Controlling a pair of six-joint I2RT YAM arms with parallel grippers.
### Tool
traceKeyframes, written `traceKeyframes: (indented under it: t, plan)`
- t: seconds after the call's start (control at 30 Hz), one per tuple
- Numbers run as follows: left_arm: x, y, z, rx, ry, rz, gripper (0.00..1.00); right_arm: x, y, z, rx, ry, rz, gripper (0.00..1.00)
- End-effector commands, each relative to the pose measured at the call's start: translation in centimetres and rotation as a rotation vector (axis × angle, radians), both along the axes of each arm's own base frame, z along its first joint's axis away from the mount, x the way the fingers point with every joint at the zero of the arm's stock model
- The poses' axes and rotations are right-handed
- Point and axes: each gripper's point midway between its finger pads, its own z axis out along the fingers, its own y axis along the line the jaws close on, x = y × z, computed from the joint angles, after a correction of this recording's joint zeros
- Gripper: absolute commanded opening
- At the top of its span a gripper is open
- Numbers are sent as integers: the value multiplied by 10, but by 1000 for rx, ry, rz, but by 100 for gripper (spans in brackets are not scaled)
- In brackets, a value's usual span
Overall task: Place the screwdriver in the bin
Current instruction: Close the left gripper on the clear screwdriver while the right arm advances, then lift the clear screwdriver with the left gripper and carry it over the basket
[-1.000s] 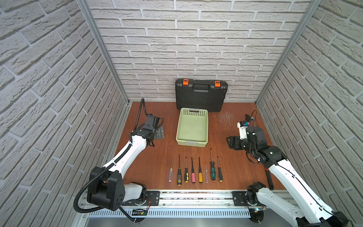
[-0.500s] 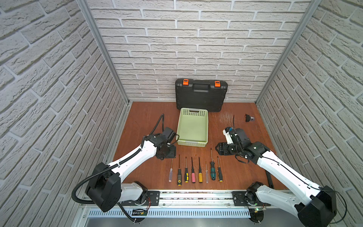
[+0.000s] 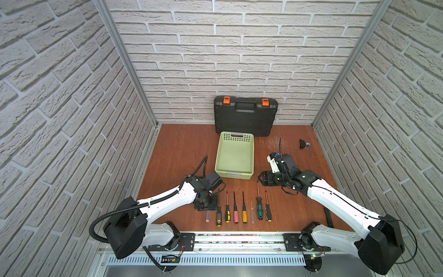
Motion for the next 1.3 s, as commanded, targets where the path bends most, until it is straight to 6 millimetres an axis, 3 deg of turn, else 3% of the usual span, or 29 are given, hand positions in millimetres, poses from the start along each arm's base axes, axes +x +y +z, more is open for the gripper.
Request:
traceKeyframes:
  t: [0.0, 0.57, 0.7, 0.9, 1.0, 1.13, 1.27]
  plan:
    - [-4, 4, -8, 28, 22, 22, 44, 8, 7, 13, 28, -56, 6, 74]
    - [-10, 12, -33, 62, 44, 25, 36, 10, 9, 8, 54, -61, -8, 71]
    - [-15, 13, -43, 73, 76, 22, 26, 11, 12, 8, 75, -57, -12, 71]
    - [-16, 16, -45, 82, 74, 25, 21, 12, 12, 10, 85, -69, -23, 71]
    - [-19, 17, -47, 84, 86, 24, 9, 12, 12, 9, 85, -68, -23, 71]
    - [-15, 18, -43, 88, 65, 30, 0, 12, 12, 9, 84, -67, -26, 71]
    - [-13, 17, -34, 93, 62, 24, 0, 13, 14, 13, 104, -75, -24, 70]
